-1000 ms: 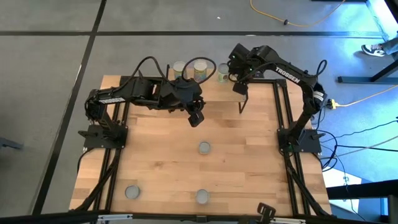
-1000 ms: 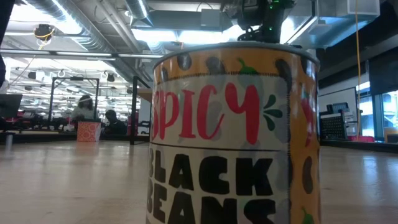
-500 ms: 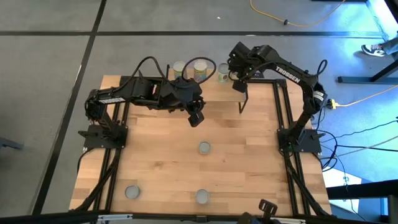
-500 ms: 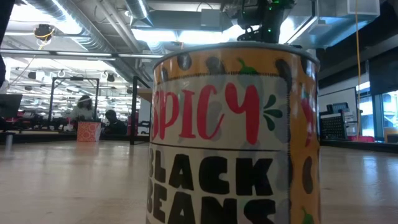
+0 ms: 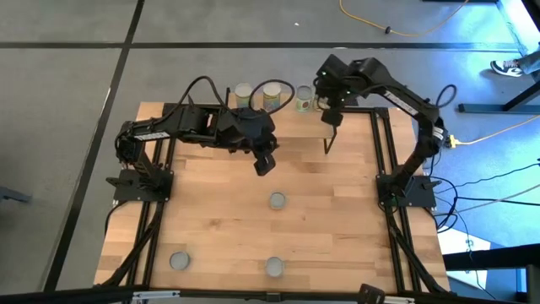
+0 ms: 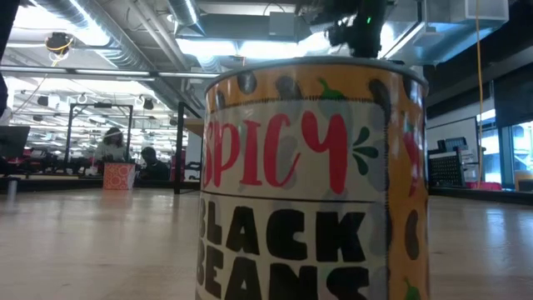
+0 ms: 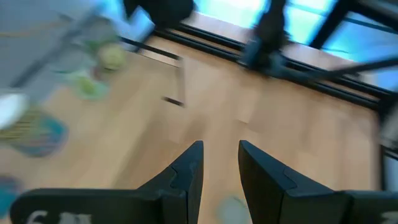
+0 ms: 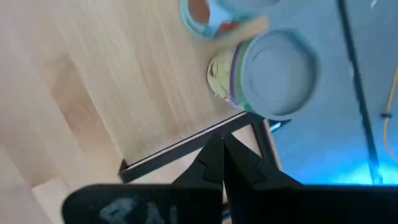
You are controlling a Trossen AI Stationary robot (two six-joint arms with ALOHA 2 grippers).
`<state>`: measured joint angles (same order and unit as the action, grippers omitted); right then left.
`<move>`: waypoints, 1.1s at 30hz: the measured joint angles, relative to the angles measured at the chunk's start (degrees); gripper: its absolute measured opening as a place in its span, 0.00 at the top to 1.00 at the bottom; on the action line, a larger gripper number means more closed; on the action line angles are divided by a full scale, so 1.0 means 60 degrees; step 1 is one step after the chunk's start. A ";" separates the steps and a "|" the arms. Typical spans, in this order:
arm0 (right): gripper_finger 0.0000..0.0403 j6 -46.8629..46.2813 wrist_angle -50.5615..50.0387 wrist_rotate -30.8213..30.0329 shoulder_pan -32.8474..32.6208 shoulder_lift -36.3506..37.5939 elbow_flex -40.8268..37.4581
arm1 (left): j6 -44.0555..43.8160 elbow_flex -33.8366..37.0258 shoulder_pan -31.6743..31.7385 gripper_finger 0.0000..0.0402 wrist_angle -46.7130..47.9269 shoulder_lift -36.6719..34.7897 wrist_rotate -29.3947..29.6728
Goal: Pick and place cans onto a shelf
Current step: Put the canned beans on the shelf
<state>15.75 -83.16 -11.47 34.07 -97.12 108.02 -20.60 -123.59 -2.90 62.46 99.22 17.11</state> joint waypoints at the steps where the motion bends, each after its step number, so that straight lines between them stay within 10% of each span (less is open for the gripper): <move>1: 1.00 0.0000 -0.0023 -0.0001 -0.0058 0.0124 0.0143 | -0.0004 0.0000 0.0000 0.77 0.0002 0.0000 -0.0385; 14: 0.99 0.0000 -0.0044 0.1405 -0.0743 0.1868 0.1806 | -0.1428 -0.0013 -0.0017 0.77 0.2331 0.0046 -0.2598; 25: 0.99 -0.0002 -0.0138 0.2693 -0.1045 0.2781 0.1830 | 0.0779 -0.0022 -0.1121 0.77 0.2845 0.0320 -0.4943; 33: 0.99 -0.0004 -0.0210 0.2935 -0.1043 0.3087 0.1826 | 0.1261 -0.0027 -0.2531 0.77 0.2802 0.0811 -0.3763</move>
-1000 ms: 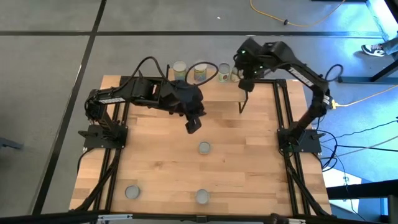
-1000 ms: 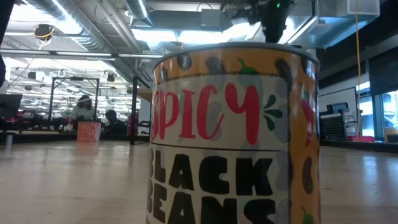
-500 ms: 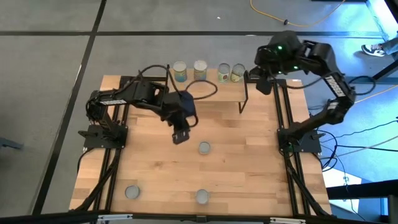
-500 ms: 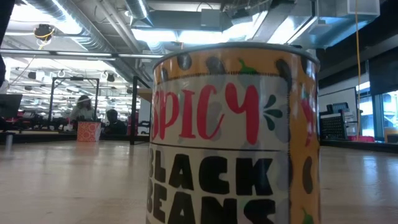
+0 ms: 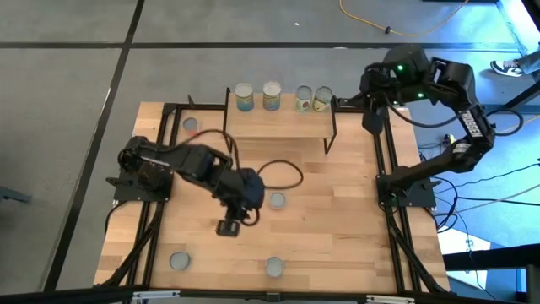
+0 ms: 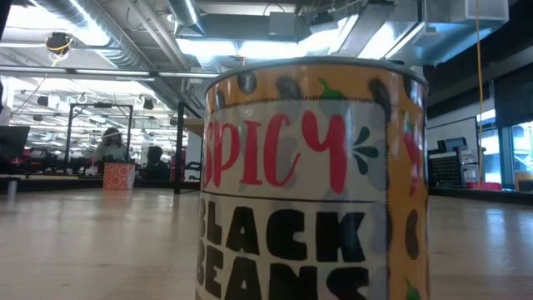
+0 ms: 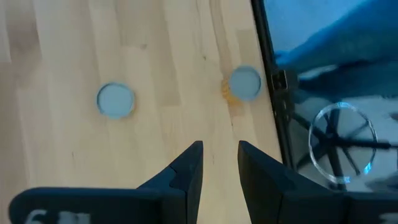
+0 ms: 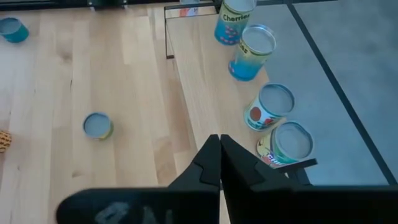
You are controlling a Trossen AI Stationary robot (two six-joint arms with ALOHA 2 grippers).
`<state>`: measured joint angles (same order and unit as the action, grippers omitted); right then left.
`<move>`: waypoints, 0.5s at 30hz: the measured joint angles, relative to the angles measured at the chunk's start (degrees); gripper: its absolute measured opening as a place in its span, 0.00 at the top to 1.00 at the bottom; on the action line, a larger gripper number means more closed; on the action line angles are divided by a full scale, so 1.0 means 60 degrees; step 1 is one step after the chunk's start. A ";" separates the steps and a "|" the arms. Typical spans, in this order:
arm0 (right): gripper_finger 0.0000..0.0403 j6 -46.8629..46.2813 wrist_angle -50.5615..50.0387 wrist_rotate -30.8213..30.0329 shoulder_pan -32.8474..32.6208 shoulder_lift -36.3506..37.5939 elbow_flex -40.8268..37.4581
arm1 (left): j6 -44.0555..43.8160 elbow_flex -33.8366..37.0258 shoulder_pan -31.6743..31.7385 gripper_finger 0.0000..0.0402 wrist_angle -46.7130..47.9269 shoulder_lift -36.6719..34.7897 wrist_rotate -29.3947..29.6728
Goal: Pick and place cans onto a shelf
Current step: Put the canned beans on the shelf
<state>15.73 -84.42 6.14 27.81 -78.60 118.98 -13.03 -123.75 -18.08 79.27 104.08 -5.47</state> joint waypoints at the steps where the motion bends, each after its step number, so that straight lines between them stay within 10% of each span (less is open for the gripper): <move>1: 0.99 0.0000 0.0000 -0.0001 0.0000 0.0032 0.0000 | -0.0225 -0.0003 -0.0120 0.77 -0.0157 0.0084 0.0197; 15: 0.99 0.0678 -0.0136 0.0583 -0.0004 0.0406 -0.0007 | -0.2778 0.0027 -0.1513 0.77 -0.1691 0.2358 0.1950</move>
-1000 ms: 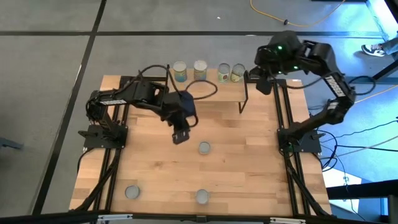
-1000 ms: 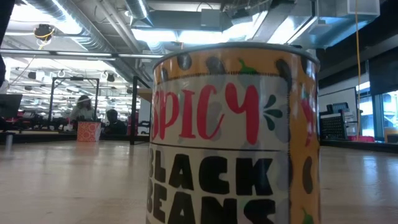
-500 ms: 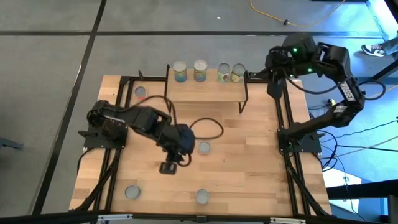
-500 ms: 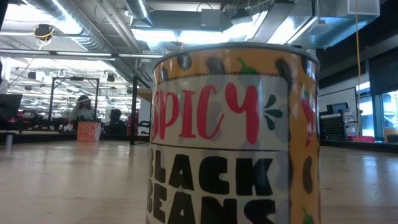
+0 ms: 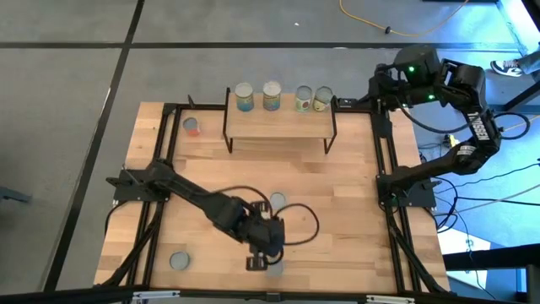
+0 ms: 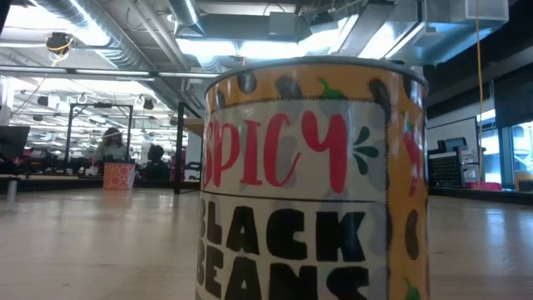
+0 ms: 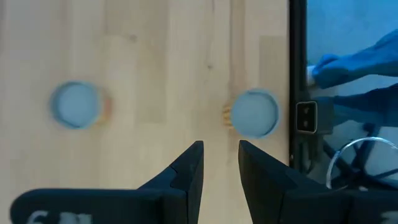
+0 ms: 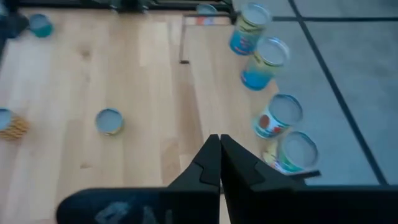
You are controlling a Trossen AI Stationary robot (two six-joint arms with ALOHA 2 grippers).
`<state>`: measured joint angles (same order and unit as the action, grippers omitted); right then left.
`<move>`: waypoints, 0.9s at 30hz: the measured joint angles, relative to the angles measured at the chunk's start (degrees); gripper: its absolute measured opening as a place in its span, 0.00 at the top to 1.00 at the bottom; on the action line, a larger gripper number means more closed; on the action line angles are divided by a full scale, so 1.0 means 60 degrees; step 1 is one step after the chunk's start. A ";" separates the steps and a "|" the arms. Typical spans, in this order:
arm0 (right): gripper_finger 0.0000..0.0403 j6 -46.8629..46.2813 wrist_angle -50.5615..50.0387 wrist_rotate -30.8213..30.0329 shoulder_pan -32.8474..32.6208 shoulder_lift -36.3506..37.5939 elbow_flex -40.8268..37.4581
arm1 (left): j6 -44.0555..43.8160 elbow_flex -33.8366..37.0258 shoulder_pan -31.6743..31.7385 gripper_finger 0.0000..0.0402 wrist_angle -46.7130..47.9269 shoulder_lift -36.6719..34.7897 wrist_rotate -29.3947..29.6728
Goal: Pick and place cans onto a shelf
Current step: Put the canned beans on the shelf
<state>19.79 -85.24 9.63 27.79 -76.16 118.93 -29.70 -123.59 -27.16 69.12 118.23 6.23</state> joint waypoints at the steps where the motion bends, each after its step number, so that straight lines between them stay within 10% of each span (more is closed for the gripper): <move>1: 0.99 0.0009 0.0000 0.0197 0.0000 0.0041 0.0000 | -0.0137 0.0000 -0.0012 0.77 -0.0242 0.0170 -0.0027; 27: 0.99 0.0472 -0.0086 0.0676 -0.0515 0.0372 0.0000 | -0.0223 0.0000 -0.0147 0.77 -0.1484 0.2142 0.0012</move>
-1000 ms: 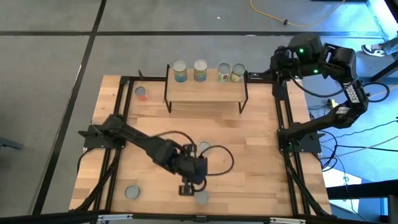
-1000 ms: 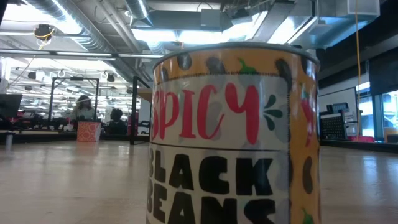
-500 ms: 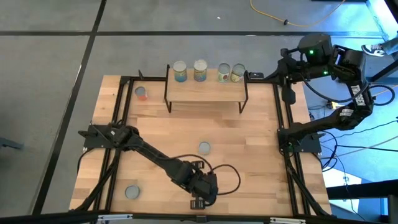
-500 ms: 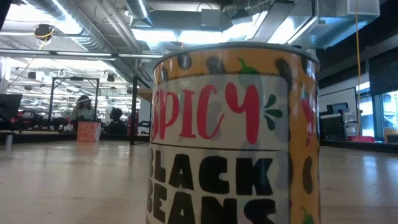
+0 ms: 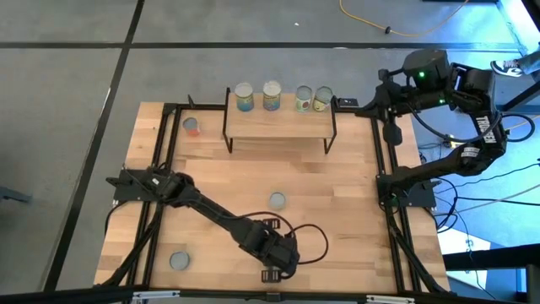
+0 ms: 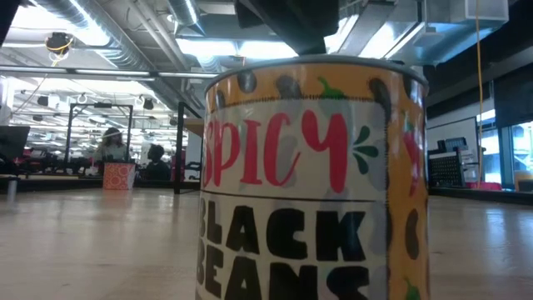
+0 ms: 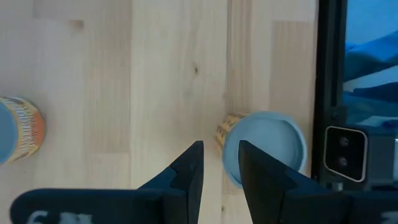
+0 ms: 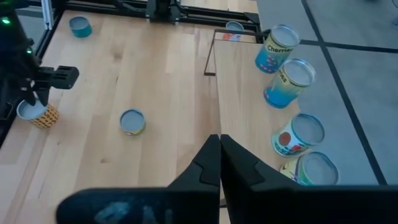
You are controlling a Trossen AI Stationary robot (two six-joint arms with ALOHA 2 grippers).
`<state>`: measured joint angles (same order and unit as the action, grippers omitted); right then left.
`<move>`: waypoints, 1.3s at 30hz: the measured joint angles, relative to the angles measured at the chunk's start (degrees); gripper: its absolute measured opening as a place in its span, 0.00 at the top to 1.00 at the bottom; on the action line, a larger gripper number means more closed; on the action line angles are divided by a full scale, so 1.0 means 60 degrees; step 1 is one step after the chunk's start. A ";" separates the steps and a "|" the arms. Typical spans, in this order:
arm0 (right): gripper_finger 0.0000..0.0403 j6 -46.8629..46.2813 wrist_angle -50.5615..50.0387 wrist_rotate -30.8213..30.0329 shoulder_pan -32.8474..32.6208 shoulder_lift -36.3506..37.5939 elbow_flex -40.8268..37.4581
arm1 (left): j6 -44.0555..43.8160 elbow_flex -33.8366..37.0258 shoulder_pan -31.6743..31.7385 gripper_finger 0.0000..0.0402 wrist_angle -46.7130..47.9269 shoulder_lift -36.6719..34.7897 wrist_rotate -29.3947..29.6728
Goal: Pick and place cans onto a shelf
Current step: Put the canned beans on the shelf
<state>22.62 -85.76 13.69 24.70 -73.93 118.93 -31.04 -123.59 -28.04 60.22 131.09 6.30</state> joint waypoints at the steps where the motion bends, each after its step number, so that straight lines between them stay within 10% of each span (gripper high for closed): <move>1: 0.99 -0.0001 0.0003 0.0000 -0.0027 0.0000 0.0000 | 0.0005 0.0000 0.0028 0.77 -0.0002 0.0000 -0.0154; 39: 0.99 0.0024 0.0011 -0.0011 -0.0100 -0.0004 0.0000 | -0.0285 0.1144 0.0176 0.77 -0.0869 0.0335 -0.1442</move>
<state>22.76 -85.69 13.63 24.10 -73.95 118.93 -32.74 -116.73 -26.99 55.00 133.10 -2.35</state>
